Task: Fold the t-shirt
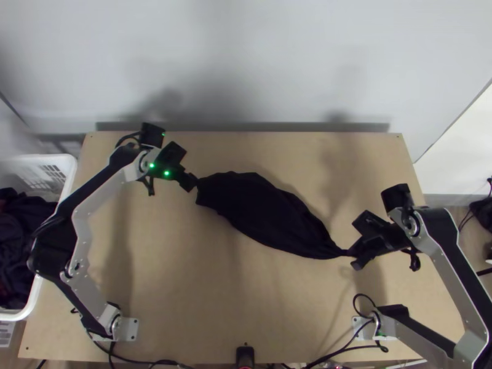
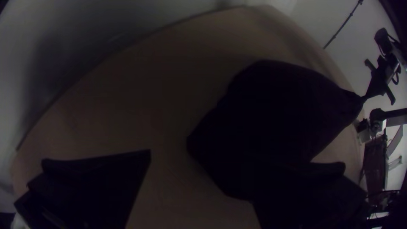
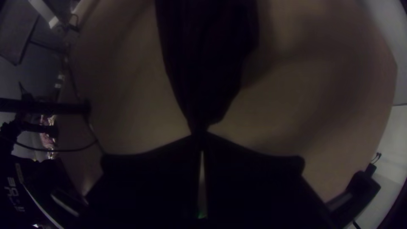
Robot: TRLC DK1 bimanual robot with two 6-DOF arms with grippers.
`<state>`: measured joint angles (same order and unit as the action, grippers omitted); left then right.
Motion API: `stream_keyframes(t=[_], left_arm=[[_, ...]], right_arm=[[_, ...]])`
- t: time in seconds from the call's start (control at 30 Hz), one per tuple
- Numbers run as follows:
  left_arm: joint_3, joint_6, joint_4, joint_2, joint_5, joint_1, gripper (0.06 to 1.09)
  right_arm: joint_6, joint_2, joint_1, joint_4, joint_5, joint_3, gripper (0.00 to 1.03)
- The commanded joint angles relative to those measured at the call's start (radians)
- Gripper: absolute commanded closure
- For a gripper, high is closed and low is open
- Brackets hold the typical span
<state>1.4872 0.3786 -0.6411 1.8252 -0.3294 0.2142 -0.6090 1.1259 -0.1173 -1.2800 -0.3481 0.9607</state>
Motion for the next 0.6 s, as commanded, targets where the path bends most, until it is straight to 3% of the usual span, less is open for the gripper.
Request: stream_keyframes(t=[0.0, 0.3, 0.5, 0.57], left_arm=[[0.021, 0.002, -0.012, 0.063, -0.025, 0.047, 0.1], [0.074, 0.059, 0.015, 0.14, -0.002, 0.028, 0.1], [0.076, 0.131, -0.077, 0.197, -0.01, 0.068, 0.11], [0.077, 0.131, -0.089, 0.22, -0.025, 0.073, 0.19]], right_arm=[[0.031, 0.005, -0.031, 0.027, 0.0, 0.009, 1.0], [0.029, 0.005, -0.03, 0.027, -0.006, 0.047, 1.0], [0.026, 0.012, -0.027, 0.027, -0.006, 0.047, 1.0], [0.028, 0.017, -0.03, 0.027, -0.006, 0.052, 1.0]])
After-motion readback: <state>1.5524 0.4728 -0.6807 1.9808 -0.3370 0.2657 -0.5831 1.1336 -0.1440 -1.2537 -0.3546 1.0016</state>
